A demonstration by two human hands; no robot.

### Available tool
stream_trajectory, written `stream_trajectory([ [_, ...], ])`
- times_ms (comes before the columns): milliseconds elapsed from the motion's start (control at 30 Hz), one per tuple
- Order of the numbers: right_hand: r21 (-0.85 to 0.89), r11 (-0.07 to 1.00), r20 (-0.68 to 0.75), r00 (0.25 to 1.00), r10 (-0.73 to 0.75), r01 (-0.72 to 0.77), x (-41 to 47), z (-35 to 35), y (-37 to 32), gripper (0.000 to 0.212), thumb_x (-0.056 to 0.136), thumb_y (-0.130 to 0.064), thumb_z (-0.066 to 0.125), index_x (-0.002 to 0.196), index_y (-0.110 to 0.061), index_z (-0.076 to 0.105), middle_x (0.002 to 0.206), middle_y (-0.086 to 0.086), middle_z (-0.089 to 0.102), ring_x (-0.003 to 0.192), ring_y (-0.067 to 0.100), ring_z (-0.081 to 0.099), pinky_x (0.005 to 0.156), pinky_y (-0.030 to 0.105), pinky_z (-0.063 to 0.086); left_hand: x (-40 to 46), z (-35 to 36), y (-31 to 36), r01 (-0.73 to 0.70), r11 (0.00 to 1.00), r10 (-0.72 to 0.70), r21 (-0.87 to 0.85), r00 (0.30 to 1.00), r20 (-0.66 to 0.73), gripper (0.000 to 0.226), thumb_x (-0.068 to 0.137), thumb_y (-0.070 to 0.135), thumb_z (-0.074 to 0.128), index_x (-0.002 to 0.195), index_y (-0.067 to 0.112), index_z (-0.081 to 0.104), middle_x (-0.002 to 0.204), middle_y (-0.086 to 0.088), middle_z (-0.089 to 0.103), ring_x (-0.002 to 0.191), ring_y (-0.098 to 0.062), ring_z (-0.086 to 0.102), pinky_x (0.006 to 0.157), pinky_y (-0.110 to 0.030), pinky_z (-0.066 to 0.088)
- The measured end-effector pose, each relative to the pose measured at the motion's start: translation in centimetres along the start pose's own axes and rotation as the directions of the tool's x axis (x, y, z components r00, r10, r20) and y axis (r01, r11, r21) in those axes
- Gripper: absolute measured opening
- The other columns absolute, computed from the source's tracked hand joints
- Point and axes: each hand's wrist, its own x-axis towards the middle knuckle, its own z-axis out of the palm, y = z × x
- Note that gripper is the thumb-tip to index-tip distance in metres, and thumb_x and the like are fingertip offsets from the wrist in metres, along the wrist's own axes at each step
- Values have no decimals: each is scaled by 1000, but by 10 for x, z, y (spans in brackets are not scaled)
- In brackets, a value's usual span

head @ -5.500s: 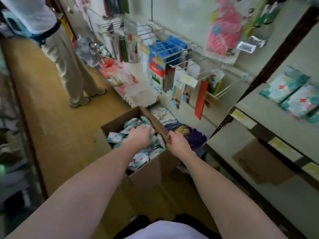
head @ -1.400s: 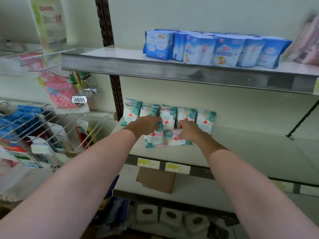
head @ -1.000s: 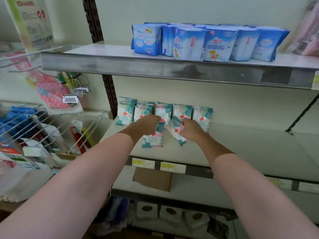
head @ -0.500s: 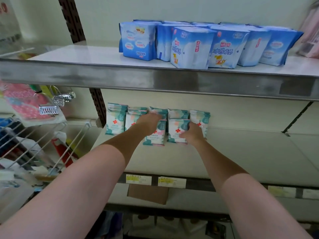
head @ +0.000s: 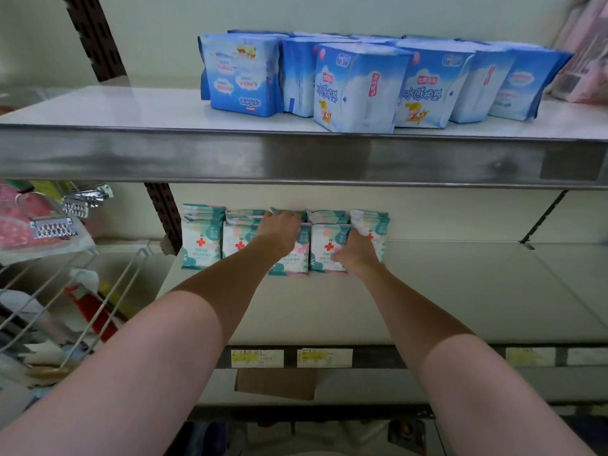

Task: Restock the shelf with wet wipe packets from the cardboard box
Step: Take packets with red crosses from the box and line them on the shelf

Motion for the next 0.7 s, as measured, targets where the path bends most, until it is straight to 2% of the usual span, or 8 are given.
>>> stream_trajectory([
  [133,-8,999,4,1000,-31,31,-2,0,2,51,87,-16,75,131,-12,50,123,8,62,115,27,59,88,30,46,-1,1,-1,43,999,-43,9,999,-8,40,85,3,63,124,9,52,119,-10,61,112,-27,55,102,-41,41],
  [267,-103,994,-36,999,-31,27,-4,1,2,45,88,-23,74,127,-12,53,120,8,64,110,26,61,80,27,43,-3,-1,2,38,999,-38,17,999,-7,44,85,1,60,127,8,49,122,-12,60,115,-29,54,104,-43,40],
  [433,-135,991,-130,991,-25,7,-7,5,-2,59,88,-20,73,137,-11,41,131,13,51,118,29,55,92,33,48,-9,1,4,0,998,3,56,999,-49,47,85,0,59,131,5,47,127,-14,53,118,-29,50,106,-44,42],
  [567,-160,987,-110,993,-43,25,-9,5,0,53,94,-11,62,141,-9,39,133,16,48,119,29,54,92,33,47,-16,-2,4,7,999,-4,37,996,-84,49,84,-1,61,131,5,47,128,-13,51,118,-29,49,103,-41,43],
  [700,-193,980,-67,996,-59,45,-13,4,5,42,93,-8,60,132,-7,45,127,15,51,115,29,55,86,30,45,-24,-5,1,17,1000,-15,18,994,-112,50,83,3,65,130,7,48,125,-11,52,115,-27,50,99,-38,44],
])
